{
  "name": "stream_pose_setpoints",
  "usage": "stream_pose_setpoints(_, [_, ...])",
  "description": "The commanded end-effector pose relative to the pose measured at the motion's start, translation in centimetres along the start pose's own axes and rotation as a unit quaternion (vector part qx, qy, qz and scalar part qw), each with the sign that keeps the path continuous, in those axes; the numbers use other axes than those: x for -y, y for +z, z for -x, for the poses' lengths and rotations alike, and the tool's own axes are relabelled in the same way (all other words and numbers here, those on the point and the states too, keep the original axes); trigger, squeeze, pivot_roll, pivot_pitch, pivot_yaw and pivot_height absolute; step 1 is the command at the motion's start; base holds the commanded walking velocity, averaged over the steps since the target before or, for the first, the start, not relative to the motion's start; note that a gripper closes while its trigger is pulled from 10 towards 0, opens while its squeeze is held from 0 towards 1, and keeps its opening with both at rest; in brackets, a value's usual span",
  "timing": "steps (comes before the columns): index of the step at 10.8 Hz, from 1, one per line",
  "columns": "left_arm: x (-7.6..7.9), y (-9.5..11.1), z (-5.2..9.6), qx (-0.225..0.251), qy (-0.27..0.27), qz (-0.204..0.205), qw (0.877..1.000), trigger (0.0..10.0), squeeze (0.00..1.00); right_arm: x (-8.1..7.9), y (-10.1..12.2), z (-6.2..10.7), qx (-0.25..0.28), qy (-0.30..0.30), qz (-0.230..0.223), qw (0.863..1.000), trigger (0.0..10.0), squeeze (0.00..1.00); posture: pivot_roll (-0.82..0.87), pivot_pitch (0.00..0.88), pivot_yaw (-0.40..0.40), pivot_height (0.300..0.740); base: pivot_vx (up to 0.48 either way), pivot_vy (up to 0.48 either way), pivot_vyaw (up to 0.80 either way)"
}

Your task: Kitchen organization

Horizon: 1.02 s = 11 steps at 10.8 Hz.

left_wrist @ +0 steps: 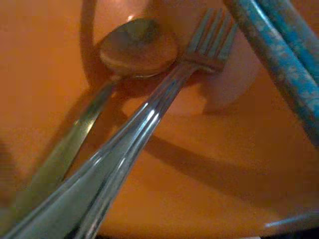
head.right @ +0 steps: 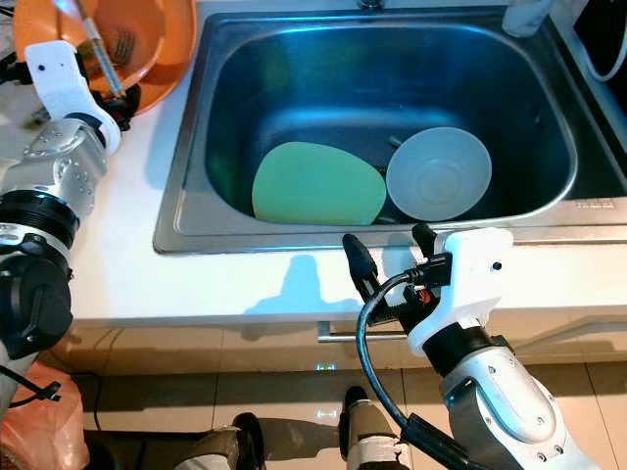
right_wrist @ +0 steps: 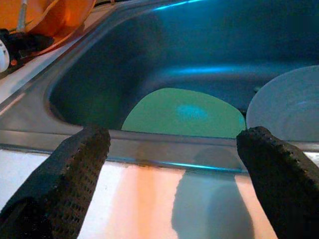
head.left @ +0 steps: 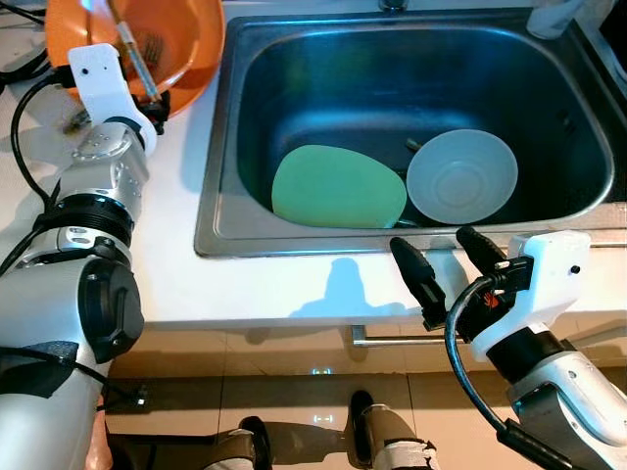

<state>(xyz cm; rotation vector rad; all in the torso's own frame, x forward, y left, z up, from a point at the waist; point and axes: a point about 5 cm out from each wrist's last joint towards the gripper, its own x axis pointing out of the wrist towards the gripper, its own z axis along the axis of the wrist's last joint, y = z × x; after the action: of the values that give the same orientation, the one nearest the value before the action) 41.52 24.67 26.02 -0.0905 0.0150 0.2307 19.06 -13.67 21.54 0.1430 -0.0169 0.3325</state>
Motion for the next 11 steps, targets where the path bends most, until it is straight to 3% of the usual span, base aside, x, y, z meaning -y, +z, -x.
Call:
stream_pose_setpoints(1, [-1.6, -5.3, 0.7, -0.111, 0.023, -0.005, 0.994, 10.0, 0.00, 0.0, -0.1, 0.0, -0.006, 0.001, -0.001, 1.000, 10.0, 0.00, -0.38, 0.315, 0.031, 0.740, 0.000, 0.000, 0.00])
stream_pose_setpoints(5, [-2.8, -6.3, 1.1, -0.139, 0.016, -0.016, 0.990, 10.0, 0.00, 0.1, -0.2, -0.2, -0.003, 0.000, 0.001, 1.000, 10.0, 0.00, -0.36, 0.302, 0.041, 0.740, 0.000, 0.000, 0.00])
stream_pose_setpoints(11, [-5.8, -7.9, 2.0, -0.170, 0.030, 0.006, 0.985, 10.0, 0.00, 0.4, -0.3, -0.6, -0.002, 0.002, 0.001, 1.000, 10.0, 0.00, -0.34, 0.288, 0.042, 0.740, 0.000, 0.000, 0.00])
